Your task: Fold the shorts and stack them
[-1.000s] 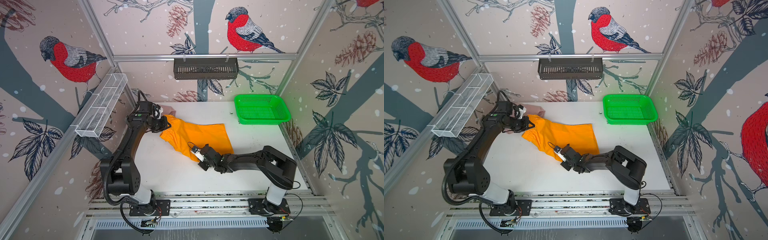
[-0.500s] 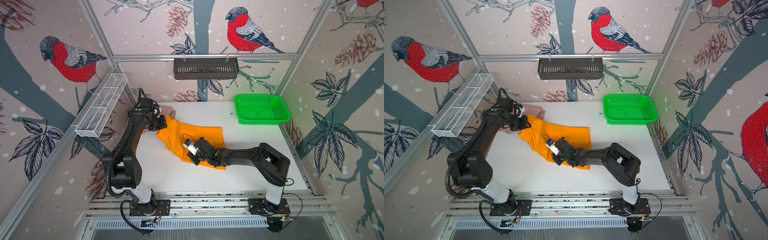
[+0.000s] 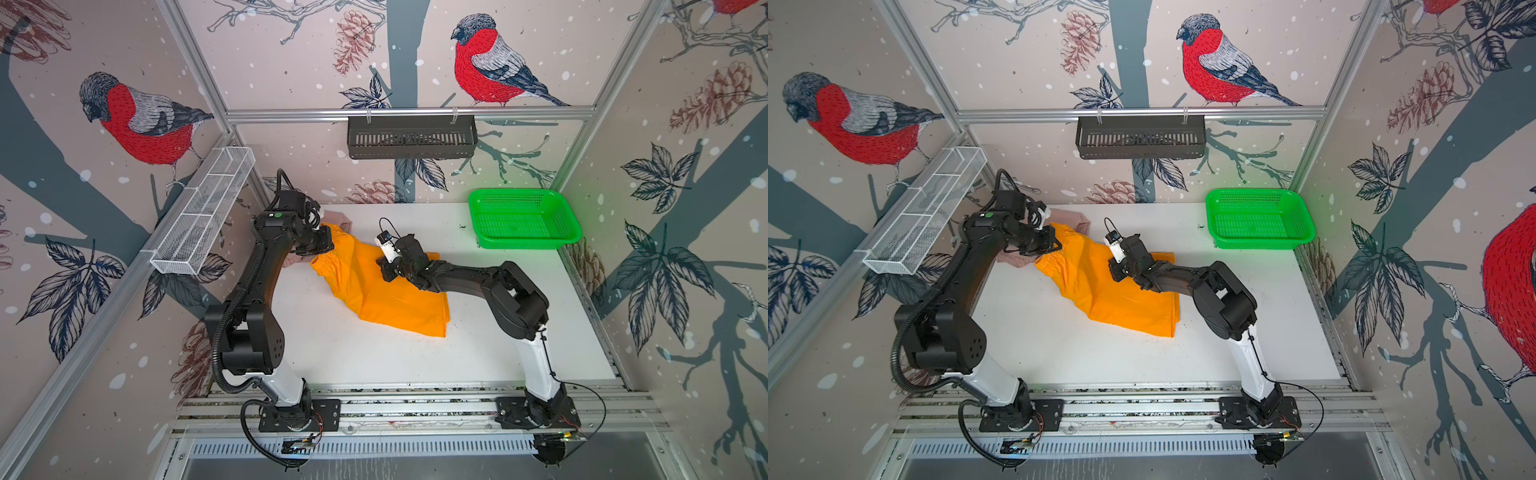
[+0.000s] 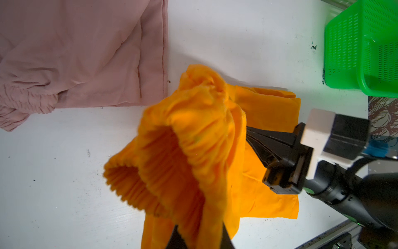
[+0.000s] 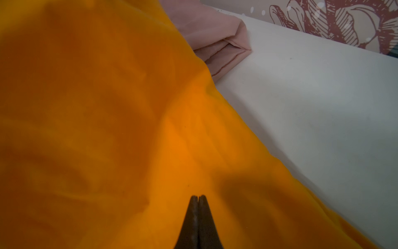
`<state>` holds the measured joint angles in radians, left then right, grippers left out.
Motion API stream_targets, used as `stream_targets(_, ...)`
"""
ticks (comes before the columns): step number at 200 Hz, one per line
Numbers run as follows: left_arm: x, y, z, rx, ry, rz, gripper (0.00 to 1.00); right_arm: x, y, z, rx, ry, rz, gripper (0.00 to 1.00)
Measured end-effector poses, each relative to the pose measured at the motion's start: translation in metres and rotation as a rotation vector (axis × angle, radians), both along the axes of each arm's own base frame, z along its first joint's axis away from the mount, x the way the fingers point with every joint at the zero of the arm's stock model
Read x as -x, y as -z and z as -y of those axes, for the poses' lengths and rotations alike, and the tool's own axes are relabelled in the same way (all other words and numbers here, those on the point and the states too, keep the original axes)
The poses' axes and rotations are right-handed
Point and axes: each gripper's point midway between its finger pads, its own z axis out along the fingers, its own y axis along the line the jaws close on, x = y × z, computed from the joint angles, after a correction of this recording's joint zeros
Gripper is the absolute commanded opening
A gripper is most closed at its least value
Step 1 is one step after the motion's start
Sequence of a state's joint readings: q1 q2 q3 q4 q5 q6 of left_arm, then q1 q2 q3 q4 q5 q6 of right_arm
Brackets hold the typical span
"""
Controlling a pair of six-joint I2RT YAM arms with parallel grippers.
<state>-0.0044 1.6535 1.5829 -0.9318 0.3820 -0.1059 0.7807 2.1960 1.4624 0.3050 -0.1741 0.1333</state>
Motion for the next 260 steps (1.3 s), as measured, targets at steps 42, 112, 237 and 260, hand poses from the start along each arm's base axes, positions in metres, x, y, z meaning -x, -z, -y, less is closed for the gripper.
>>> stream_targets(42, -0.002, 0.002, 0.005, -0.001, 0.019, -0.002, 0.00, -0.024, 0.027, -0.025, -0.065, 0.031, -0.038, 0.01)
stream_targets(112, -0.006, 0.005, 0.008, -0.041, 0.040, -0.011, 0.00, -0.039, 0.057, -0.057, -0.135, 0.016, -0.136, 0.08)
stream_targets(237, -0.028, 0.008, -0.007, -0.138, 0.024, -0.054, 0.00, 0.090, 0.004, -0.005, 0.096, -0.252, -0.028, 0.03)
stream_targets(260, -0.028, 0.006, -0.010, -0.158, 0.021, -0.059, 0.00, 0.127, 0.020, -0.017, 0.161, -0.347, -0.029, 0.02)
